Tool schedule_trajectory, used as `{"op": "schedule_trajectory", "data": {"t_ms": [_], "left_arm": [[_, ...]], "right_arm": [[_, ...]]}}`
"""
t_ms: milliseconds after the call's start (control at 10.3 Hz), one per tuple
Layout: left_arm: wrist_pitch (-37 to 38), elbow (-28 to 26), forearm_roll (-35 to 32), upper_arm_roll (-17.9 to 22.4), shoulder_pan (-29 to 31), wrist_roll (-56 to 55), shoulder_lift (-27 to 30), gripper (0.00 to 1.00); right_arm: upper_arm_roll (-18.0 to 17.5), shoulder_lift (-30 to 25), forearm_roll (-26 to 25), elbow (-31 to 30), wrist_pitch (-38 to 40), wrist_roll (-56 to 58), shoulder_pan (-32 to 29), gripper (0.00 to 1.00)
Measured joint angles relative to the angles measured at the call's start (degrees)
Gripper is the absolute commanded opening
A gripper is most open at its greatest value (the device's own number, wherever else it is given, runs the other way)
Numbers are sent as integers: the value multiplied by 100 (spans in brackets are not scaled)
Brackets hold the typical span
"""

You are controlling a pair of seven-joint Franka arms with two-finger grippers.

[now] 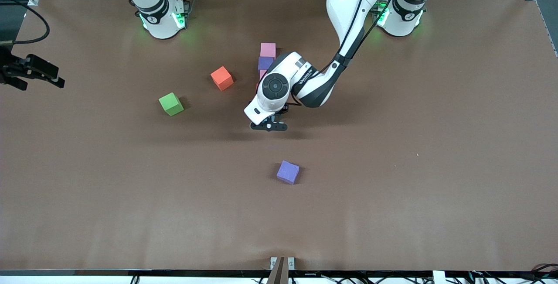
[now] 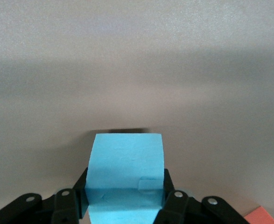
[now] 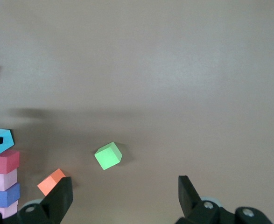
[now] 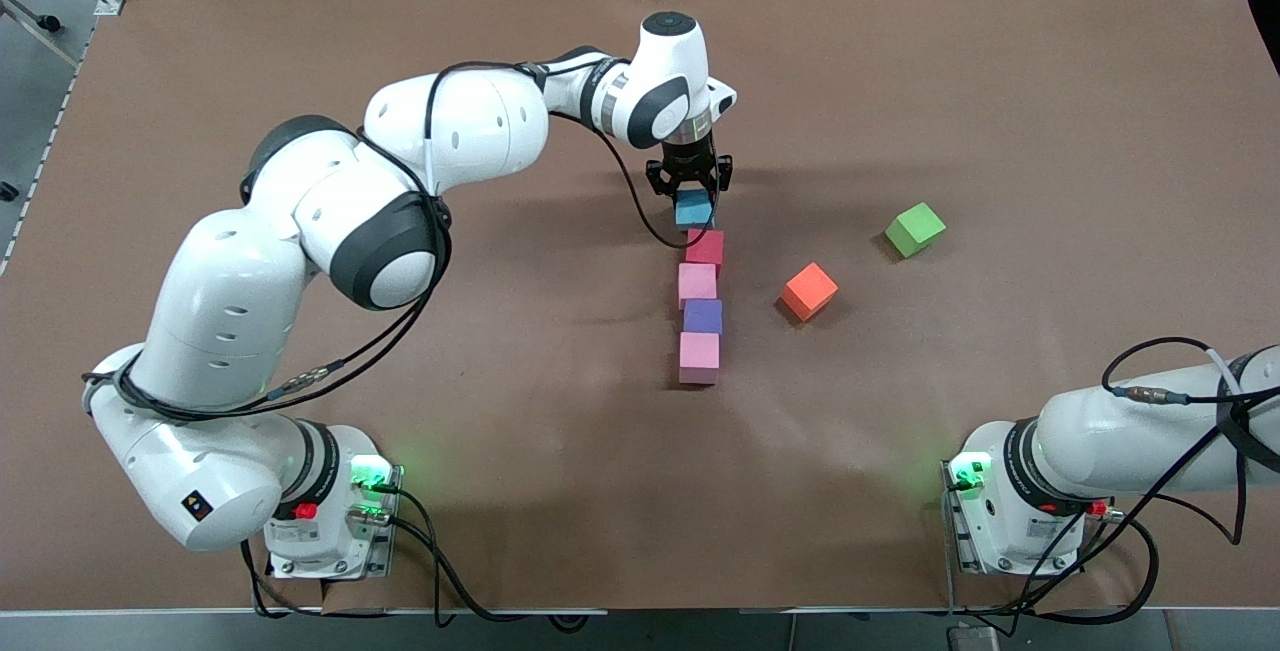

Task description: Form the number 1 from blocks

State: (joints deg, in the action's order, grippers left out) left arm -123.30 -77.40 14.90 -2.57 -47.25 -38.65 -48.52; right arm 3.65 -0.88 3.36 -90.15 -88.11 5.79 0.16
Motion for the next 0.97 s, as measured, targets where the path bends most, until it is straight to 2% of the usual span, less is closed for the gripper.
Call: {"op": "schedule_trajectory", "data": {"t_ms": [291, 969], "left_arm": [[-1, 1, 0, -5, -4, 0, -27, 0], [-5, 8, 0, -29, -105, -145, -39, 0]], "right_arm": [[-305, -16, -373, -85, -3, 0, -47, 100], [-313, -44, -394, -85, 91, 30, -290, 100]]}}
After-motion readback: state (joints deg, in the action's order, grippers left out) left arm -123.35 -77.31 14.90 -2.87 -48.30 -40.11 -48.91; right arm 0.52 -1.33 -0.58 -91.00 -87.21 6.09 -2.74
